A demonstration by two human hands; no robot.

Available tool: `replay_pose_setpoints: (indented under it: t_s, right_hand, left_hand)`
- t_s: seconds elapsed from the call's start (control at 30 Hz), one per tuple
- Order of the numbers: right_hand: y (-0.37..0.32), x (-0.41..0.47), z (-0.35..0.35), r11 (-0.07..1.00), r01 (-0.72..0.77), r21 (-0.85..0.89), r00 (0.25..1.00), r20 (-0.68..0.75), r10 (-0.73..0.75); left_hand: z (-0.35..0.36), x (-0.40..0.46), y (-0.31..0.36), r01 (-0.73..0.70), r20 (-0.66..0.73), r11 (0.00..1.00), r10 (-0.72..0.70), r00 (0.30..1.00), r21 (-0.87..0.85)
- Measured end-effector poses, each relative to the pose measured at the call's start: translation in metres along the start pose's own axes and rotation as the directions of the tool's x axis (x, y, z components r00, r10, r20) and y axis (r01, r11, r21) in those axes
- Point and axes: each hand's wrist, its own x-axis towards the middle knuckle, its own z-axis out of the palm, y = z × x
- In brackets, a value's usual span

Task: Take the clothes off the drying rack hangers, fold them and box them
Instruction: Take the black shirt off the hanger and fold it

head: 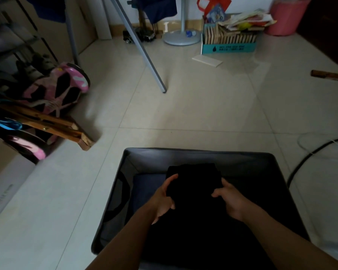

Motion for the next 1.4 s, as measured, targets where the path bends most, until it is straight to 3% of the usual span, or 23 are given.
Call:
replay_pose_setpoints:
  t_s: [0.13,0.23,0.37,0.43,0.5,0.57,0.63,0.67,0.73,0.8,0.93,1.1,1.23,1.4]
  right_hand:
    - [0.014,0.027,-0.001,0.999,0.018,-0.047,0.998,-0.061,-0.021]
    - [0.027,0.043,0.002,0.971,0.063,-0.232,0.989,-0.116,-0.092]
    - [0.039,0.047,-0.003,0.919,0.07,-0.387,0.991,-0.075,-0.107]
    - [0.041,0.046,-0.002,0.866,0.131,-0.483,0.978,-0.081,-0.192]
    - [0.042,0.045,0.001,0.675,0.206,-0.708,0.929,-0.075,-0.361]
    - [0.047,0.044,0.006,0.367,0.229,-0.902,0.903,0.056,-0.425]
    - [0.056,0.045,0.011,0.121,0.247,-0.961,0.932,0.202,-0.3]
    - [0.058,0.045,0.013,0.048,0.24,-0.97,0.954,0.227,-0.196]
    - [0.058,0.045,0.016,0.0,0.217,-0.976,0.975,0.216,-0.05]
    - [0.054,0.045,0.018,0.003,0.202,-0.979,0.979,0.202,-0.039]
    - [0.048,0.038,0.023,0.077,0.229,-0.97,0.947,0.204,-0.246]
    - [0.035,0.018,0.037,0.203,0.281,-0.938,0.911,0.194,-0.364]
    - [0.014,-0.004,0.063,0.36,0.356,-0.862,0.875,0.173,-0.452]
    - [-0.025,-0.052,0.099,0.591,0.403,-0.699,0.869,0.091,-0.486]
  left_hand:
    - [0.005,0.024,-0.014,-0.024,-0.075,1.0,0.024,0.997,0.006]
    - [0.009,0.04,-0.033,-0.019,-0.12,0.995,0.03,0.992,0.096]
    - [0.011,0.043,-0.044,0.073,-0.105,0.97,-0.05,0.993,0.23]
    - [0.013,0.044,-0.043,0.05,-0.112,0.957,-0.019,0.994,0.286]
    - [0.017,0.041,-0.039,0.033,-0.162,0.874,0.052,0.985,0.485]
    - [0.024,0.034,-0.039,0.055,-0.2,0.695,0.129,0.971,0.717]
    - [0.031,0.031,-0.044,-0.03,-0.069,0.552,0.158,0.985,0.833]
    - [0.033,0.032,-0.049,-0.066,0.014,0.504,0.105,0.994,0.861]
    - [0.032,0.033,-0.049,-0.06,0.081,0.466,-0.027,0.996,0.883]
    - [0.031,0.03,-0.038,-0.069,0.092,0.5,-0.021,0.996,0.863]
    - [0.032,0.018,-0.015,-0.118,0.043,0.647,0.131,0.99,0.753]
    - [0.024,-0.002,0.0,-0.105,-0.037,0.769,0.166,0.986,0.631]
    - [0.013,-0.024,0.021,-0.066,-0.135,0.89,0.141,0.981,0.451]
    - [0.001,-0.073,0.085,-0.077,-0.239,0.973,0.13,0.962,0.218]
